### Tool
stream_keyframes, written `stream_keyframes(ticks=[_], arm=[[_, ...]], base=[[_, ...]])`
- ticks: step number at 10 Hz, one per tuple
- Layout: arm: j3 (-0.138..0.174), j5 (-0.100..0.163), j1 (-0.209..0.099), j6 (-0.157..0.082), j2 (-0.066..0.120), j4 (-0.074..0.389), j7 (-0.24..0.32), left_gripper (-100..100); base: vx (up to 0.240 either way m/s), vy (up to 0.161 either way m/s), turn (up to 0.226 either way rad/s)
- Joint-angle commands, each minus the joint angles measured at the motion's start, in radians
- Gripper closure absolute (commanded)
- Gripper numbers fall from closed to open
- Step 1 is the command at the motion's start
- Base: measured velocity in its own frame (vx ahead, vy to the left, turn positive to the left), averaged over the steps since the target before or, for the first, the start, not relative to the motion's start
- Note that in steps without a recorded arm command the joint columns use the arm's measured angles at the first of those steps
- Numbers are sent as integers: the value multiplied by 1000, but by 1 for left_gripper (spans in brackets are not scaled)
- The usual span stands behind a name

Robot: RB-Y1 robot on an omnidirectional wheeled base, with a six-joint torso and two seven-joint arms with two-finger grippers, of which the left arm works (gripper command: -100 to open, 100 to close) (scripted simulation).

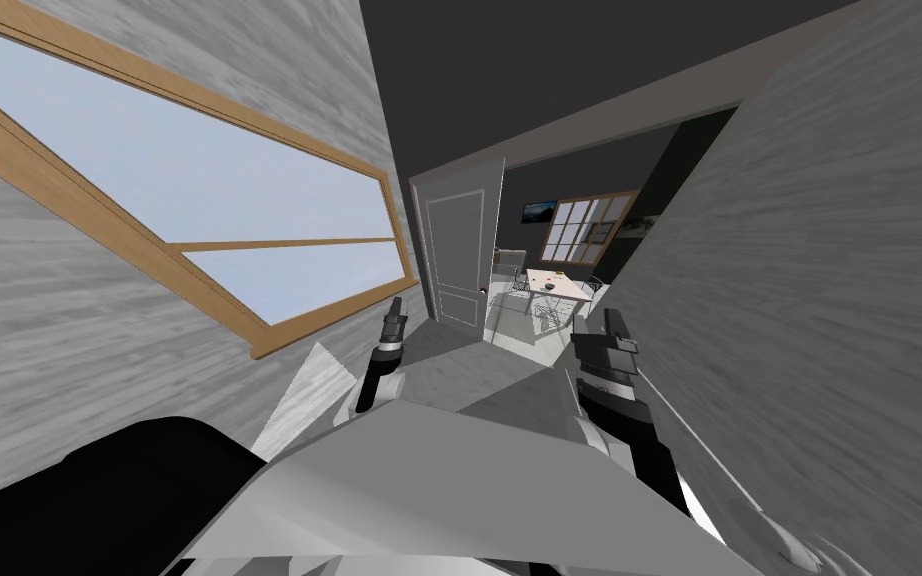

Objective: Pull the door open

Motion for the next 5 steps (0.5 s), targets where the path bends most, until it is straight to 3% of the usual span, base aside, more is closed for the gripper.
stream_keyframes(ticks=[1, 5], arm=[[0, -11, -6, -6, 6, 38, -35, -100], [3, -34, -25, -24, 20, 128, -101, -100]], base=[[124, -56, -42], [111, -53, -35]])
